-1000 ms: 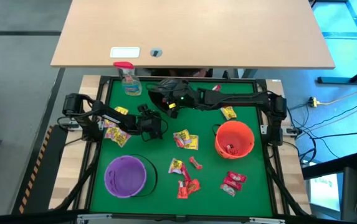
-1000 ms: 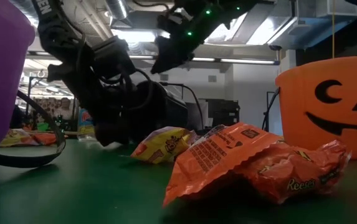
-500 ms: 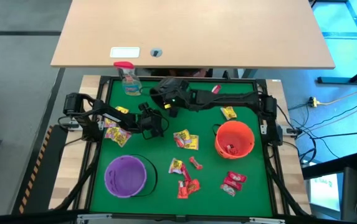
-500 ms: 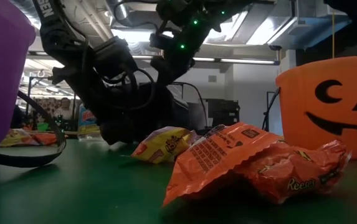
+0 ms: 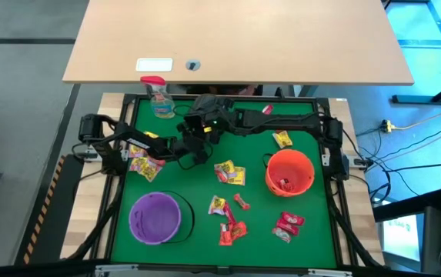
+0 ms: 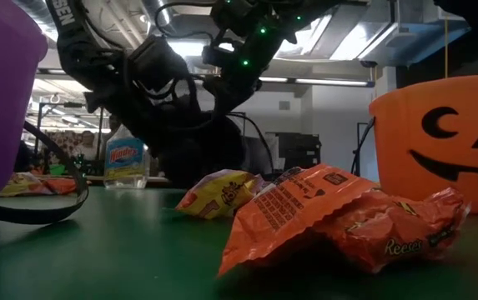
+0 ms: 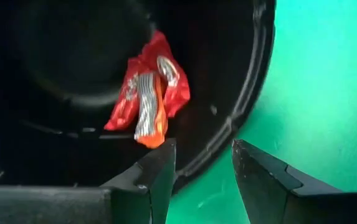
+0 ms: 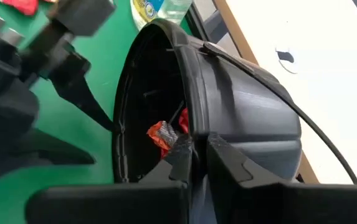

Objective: Sort candy
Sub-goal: Remove the orange candy from the black bucket

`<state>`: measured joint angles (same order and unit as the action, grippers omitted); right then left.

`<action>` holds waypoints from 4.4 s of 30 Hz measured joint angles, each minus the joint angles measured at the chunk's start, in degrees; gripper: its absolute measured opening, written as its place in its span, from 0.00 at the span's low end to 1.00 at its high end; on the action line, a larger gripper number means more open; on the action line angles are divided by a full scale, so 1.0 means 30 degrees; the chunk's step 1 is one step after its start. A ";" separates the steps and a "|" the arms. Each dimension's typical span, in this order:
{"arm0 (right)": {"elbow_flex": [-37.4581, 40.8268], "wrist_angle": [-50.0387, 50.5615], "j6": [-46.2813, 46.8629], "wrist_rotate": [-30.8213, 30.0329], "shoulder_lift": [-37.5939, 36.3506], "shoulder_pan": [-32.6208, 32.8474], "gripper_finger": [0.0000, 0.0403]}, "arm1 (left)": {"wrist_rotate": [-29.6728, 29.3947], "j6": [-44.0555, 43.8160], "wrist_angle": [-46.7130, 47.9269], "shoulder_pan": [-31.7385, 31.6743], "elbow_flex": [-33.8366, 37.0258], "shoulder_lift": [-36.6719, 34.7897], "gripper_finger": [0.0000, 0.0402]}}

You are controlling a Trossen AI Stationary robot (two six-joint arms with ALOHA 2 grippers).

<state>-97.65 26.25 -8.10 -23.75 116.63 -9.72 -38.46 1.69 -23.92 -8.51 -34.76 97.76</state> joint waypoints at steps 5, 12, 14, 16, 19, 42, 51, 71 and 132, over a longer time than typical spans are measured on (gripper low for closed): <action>-0.0521 0.0476 0.0217 0.0489 -0.0004 -0.0022 0.02 | 0.0781 0.0000 -0.0857 -0.1155 0.0000 -0.0004 0.38; -0.1646 0.1238 0.0785 0.1102 0.0034 0.0036 0.01 | 0.3010 0.0086 -0.1462 -0.2781 0.0027 0.0160 0.38; -0.1810 0.1544 0.1035 0.1116 0.0034 0.0075 0.01 | 0.3714 0.0077 -0.1518 -0.3117 0.0036 0.0165 0.38; -0.1849 0.1790 0.1250 0.1137 0.0034 0.0087 0.01 | 0.4692 0.0086 -0.1528 -0.3344 0.0036 0.0168 0.38; -0.1865 0.2123 0.1433 0.1259 0.0034 0.0073 0.01 | 0.5933 0.0040 -0.1547 -0.3556 0.0036 0.0169 0.39; -0.1945 0.1119 0.3157 0.0781 -0.0003 0.0160 0.00 | 0.4152 -0.1940 -0.5980 -0.1368 0.2115 0.0199 0.58; -0.1909 0.0959 0.2534 -0.0791 0.0012 0.0384 0.00 | 0.1848 -0.4043 -0.8960 -0.1514 0.4900 0.0215 0.58; -0.1909 0.1369 -0.0439 -0.5001 0.0012 0.1370 0.00 | 0.0187 -0.0837 -1.2267 -0.0389 0.4350 0.0219 0.58; -0.1880 -0.1088 -0.4663 -0.6038 0.0012 0.3504 0.00 | 0.0826 0.5861 -0.7439 -0.1466 0.2863 -0.0015 0.58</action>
<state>-103.28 22.98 -22.09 -41.87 116.66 0.80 -35.99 19.28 -46.23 -12.91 -26.17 97.71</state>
